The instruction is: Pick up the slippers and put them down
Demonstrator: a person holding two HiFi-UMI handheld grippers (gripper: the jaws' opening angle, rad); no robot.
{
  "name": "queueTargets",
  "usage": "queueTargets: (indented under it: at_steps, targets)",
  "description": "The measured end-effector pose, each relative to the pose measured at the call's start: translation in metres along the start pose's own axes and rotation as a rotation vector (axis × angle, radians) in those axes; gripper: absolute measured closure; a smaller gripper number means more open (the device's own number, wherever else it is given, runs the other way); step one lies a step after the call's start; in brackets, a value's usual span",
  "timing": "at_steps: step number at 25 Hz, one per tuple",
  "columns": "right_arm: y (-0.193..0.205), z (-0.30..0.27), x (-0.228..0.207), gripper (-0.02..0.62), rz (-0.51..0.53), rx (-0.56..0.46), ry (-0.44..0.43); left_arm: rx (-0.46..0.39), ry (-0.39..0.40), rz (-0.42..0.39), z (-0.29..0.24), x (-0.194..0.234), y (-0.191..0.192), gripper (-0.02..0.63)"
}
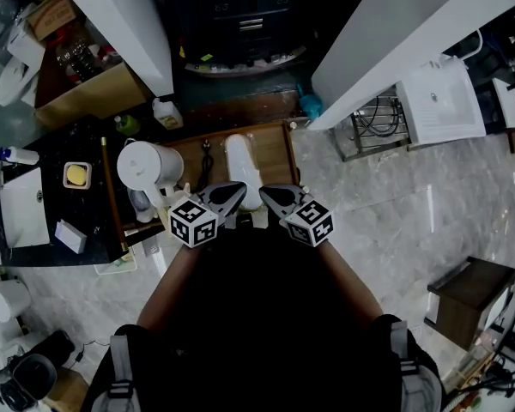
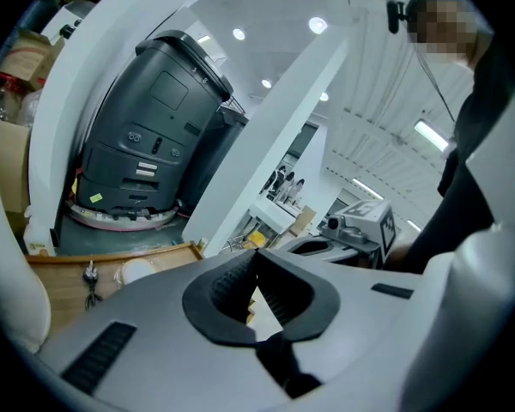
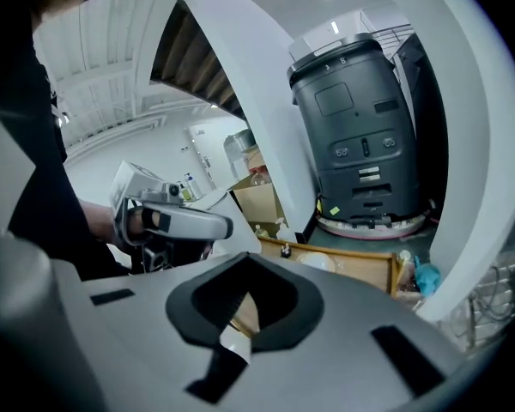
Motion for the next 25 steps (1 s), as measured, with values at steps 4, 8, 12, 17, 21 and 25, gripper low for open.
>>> queueTargets:
  at_steps: [4,8,12,17,21,25]
  targets:
    - [-0.005,0.001,0.007,0.589,0.009,-0.016,-0.008,-0.004,-0.003,-0.009,0.007,-0.001,-0.002,0.594]
    - [-0.012,0.003,0.01,0.589,0.008,-0.034,-0.015,-0.01,-0.003,-0.012,0.015,-0.003,-0.008,0.594]
    - [-0.015,0.002,0.011,0.589,0.008,-0.04,-0.028,-0.013,-0.009,-0.017,0.02,-0.002,-0.011,0.594]
    - [-0.017,-0.001,0.012,0.589,0.012,-0.04,-0.03,-0.005,-0.003,-0.017,0.02,-0.002,-0.009,0.594]
    - [-0.017,-0.003,0.011,0.589,0.0,-0.042,-0.031,-0.013,0.001,-0.011,0.018,-0.001,-0.009,0.594]
    - [-0.019,-0.003,0.011,0.589,-0.001,-0.043,-0.034,-0.016,0.0,-0.01,0.018,0.001,-0.011,0.594]
Point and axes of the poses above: the fingertips, and each gripper's own axes: z backward along the fingers, x to its left, y out of its underside, the point moved 1 cm from there along z, backward along the fingers, and after that the axes turned 1 degree about -y, right-handed, at the moved point
